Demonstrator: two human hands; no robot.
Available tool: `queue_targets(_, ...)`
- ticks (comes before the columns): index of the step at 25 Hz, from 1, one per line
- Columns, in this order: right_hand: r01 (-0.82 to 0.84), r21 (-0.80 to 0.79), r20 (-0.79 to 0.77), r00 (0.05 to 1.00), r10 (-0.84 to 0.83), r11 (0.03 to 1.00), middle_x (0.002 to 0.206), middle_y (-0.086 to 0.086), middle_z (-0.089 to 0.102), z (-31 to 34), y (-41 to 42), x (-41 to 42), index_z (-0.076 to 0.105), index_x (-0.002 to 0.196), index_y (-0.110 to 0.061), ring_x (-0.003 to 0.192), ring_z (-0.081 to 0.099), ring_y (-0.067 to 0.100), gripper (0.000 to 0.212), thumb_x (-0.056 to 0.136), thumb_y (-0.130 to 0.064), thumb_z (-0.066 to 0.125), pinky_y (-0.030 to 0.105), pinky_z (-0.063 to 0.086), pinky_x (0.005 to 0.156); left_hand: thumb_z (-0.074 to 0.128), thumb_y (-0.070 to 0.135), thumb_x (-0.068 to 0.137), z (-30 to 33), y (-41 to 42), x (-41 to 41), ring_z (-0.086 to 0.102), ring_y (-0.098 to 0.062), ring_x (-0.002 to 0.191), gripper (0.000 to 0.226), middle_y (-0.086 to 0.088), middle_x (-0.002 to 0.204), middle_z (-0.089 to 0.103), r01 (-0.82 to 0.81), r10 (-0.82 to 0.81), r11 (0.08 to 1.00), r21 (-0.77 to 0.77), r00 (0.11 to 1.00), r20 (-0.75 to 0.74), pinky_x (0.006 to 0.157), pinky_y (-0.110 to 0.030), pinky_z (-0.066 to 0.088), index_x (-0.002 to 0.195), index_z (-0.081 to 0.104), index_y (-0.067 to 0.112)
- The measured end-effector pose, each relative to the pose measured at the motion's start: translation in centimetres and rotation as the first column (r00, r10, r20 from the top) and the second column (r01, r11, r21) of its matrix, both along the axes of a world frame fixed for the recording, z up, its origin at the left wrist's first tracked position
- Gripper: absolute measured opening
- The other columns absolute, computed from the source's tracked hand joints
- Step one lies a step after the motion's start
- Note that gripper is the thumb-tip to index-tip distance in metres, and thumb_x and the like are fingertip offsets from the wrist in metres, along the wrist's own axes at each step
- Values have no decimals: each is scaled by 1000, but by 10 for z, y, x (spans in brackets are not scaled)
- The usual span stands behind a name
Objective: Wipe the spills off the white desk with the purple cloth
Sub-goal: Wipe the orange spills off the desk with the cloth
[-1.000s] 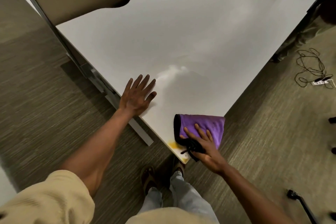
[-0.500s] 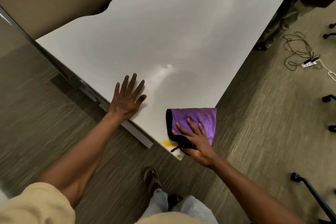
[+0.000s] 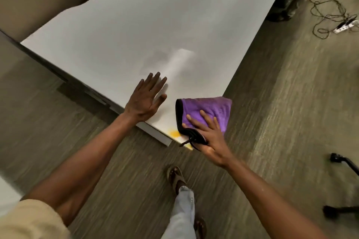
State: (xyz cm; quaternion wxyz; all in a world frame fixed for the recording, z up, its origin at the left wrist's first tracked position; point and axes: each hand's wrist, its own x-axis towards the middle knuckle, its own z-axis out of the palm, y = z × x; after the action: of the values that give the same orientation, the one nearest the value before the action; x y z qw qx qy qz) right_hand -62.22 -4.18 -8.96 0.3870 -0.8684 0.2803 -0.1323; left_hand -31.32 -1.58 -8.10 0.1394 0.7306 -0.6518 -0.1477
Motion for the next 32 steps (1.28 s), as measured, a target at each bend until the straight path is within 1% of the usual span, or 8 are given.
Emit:
queue_targets(8,383,325,214,861,-462,865,165,-10,23,-11,-38,26,50,146,-44,154,5,0,55,92,-38,54,58,2,125,7,70,98,4,-3,-5,1,-16,159,75,4,172,8,-40,32,998,39,983,179,128,-40,7,163,18,36)
queue_targets(11,252,603,391,734,-555,757,171,-6,12,-20,9,35,44,137,-68,159,3,15,59,95,-28,55,58,5,127,5,72,97,4,-4,-5,1,-15,159,75,5,172,9,-30,26,999,20,984,176,128,-40,7,162,18,38)
queue_targets(15,104,690,489,663,-567,717,155,-14,48,-40,32,28,22,161,-31,148,33,1,73,96,-22,55,44,12,129,3,74,96,-5,-2,-8,1,-15,159,77,5,172,8,-7,1,1000,29,978,207,128,-42,8,163,17,38)
queue_targets(19,220,720,426,608,-670,658,167,-1,29,-35,-31,23,41,153,-40,151,31,12,79,83,-61,70,44,20,128,-1,77,94,-10,-1,-5,2,-13,159,79,7,172,9,-23,22,1000,0,978,208,128,-42,10,162,18,41)
queue_targets(22,109,769,487,537,-689,630,167,9,27,-44,-17,32,56,140,-48,155,24,23,61,83,-61,72,51,16,128,0,76,95,-9,-6,-4,3,-13,159,77,8,172,10,-12,19,999,-34,976,219,128,-42,11,161,18,42)
queue_targets(25,27,821,498,456,-737,571,160,10,43,-64,25,44,39,156,-18,151,34,26,87,86,-56,73,54,20,126,4,73,97,-11,-7,-2,5,-15,159,75,6,171,12,-13,20,999,-32,975,221,128,-43,12,161,21,40)
queue_targets(30,13,826,530,323,-784,564,121,-24,70,-36,16,39,51,136,-30,120,62,-5,32,109,-20,35,16,47,100,9,69,98,-16,-8,-8,8,-15,158,73,5,171,15,-12,23,999,-51,973,231,127,-44,14,161,24,36)
queue_targets(32,-58,881,463,315,-828,470,98,-18,77,-29,22,40,65,117,-27,105,72,9,36,111,-20,30,26,56,91,10,69,98,-15,-8,-7,8,-15,158,72,5,171,16,-17,27,999,-45,971,238,127,-44,15,161,25,37)
